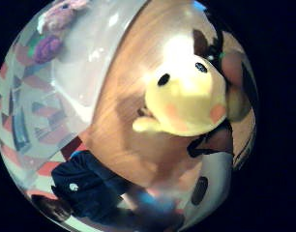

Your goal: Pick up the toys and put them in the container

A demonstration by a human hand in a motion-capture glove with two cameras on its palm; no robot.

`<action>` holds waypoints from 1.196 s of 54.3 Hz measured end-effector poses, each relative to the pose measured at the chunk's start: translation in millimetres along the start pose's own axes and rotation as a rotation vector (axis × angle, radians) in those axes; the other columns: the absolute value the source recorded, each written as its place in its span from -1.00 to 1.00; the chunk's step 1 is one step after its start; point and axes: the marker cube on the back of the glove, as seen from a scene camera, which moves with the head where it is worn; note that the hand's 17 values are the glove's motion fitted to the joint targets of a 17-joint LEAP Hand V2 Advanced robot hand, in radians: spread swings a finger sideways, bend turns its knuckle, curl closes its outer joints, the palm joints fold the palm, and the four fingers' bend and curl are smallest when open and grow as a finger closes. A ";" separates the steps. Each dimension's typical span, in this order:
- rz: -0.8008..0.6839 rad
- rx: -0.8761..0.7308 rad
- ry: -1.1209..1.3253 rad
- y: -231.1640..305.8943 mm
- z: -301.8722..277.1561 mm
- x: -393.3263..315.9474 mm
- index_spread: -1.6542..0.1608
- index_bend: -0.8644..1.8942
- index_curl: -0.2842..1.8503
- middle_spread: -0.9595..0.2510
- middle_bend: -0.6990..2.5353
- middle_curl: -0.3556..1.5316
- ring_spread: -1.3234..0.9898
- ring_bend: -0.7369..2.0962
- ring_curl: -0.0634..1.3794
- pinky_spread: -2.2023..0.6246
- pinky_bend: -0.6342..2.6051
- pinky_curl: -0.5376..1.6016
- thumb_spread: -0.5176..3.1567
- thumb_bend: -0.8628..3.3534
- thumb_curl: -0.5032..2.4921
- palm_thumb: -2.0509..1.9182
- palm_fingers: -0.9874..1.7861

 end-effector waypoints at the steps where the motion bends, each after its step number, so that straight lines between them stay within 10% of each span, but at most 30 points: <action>1: 0.008 0.008 -0.011 1.4 -0.5 1.9 0.52 0.34 -0.11 0.46 -0.32 -0.32 0.09 -0.37 -0.64 0.56 -0.27 -0.24 0.10 -0.42 -0.24 0.42 -0.09; 17: 0.143 0.190 -0.171 36.6 -45.7 37.2 0.63 0.30 -0.04 0.23 -0.13 -0.16 -0.05 -0.31 -0.59 0.52 -0.29 -0.22 -0.04 -0.49 -0.20 0.38 0.00; 40: 0.006 0.657 -0.241 84.5 -252.3 -22.0 0.69 0.31 0.08 0.07 -0.12 -0.06 -0.13 -0.26 -0.53 0.49 -0.24 -0.19 -0.10 -0.52 -0.12 0.39 -0.06; 54: 0.071 0.506 -0.302 12.7 -260.1 -78.5 0.69 0.25 0.12 0.07 -0.15 -0.02 -0.14 -0.20 -0.47 0.49 -0.20 -0.16 -0.08 -0.53 -0.11 0.37 -0.12; 65: -0.057 0.241 -0.150 -26.9 -198.4 -83.8 0.69 -0.08 -0.04 0.47 -0.46 -0.18 0.03 -0.27 -0.49 0.55 -0.06 -0.12 0.01 -0.58 -0.22 0.27 -0.48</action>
